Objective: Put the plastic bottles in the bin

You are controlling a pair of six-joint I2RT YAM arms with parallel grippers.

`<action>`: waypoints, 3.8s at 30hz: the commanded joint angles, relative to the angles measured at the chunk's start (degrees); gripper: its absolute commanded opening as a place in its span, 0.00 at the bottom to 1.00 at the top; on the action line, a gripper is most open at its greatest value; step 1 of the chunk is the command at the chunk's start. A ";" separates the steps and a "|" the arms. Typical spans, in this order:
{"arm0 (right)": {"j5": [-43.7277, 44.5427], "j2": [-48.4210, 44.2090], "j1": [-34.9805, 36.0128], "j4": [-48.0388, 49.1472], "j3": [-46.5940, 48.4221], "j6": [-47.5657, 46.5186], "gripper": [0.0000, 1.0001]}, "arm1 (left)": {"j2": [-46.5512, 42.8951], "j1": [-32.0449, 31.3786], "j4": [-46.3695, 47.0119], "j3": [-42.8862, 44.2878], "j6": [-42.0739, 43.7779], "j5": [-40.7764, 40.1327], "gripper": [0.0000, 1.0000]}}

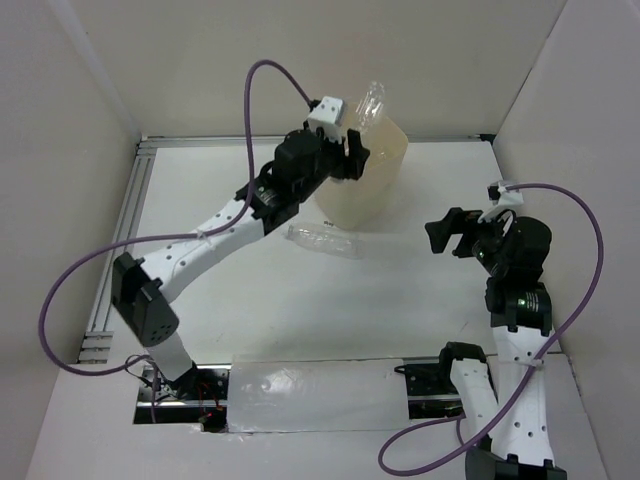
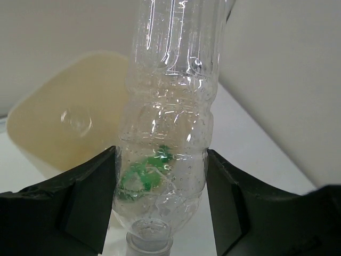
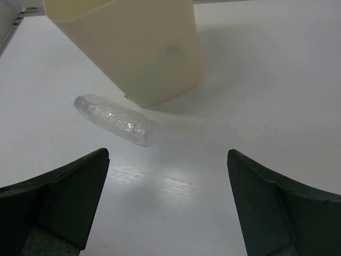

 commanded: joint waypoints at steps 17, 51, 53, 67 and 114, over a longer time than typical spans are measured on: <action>-21.20 4.35 -0.39 2.20 -3.14 -16.37 0.99 | 29.68 7.07 -3.49 39.00 -3.80 -1.42 0.82; 23.51 49.08 52.69 29.80 6.78 -54.19 1.00 | -72.72 -2.25 -32.49 -60.58 -35.88 -9.84 0.97; 25.08 51.81 53.22 29.80 9.33 -54.19 1.00 | -72.72 -2.25 -34.34 -60.58 -35.88 -9.32 0.97; 23.42 73.42 50.67 14.71 23.39 -54.44 0.92 | -72.82 -2.25 -36.10 -59.97 -36.41 -9.32 0.97; -8.66 70.19 22.12 5.02 64.79 -22.99 1.00 | -72.81 -2.25 -10.17 -60.93 -18.48 -1.23 0.97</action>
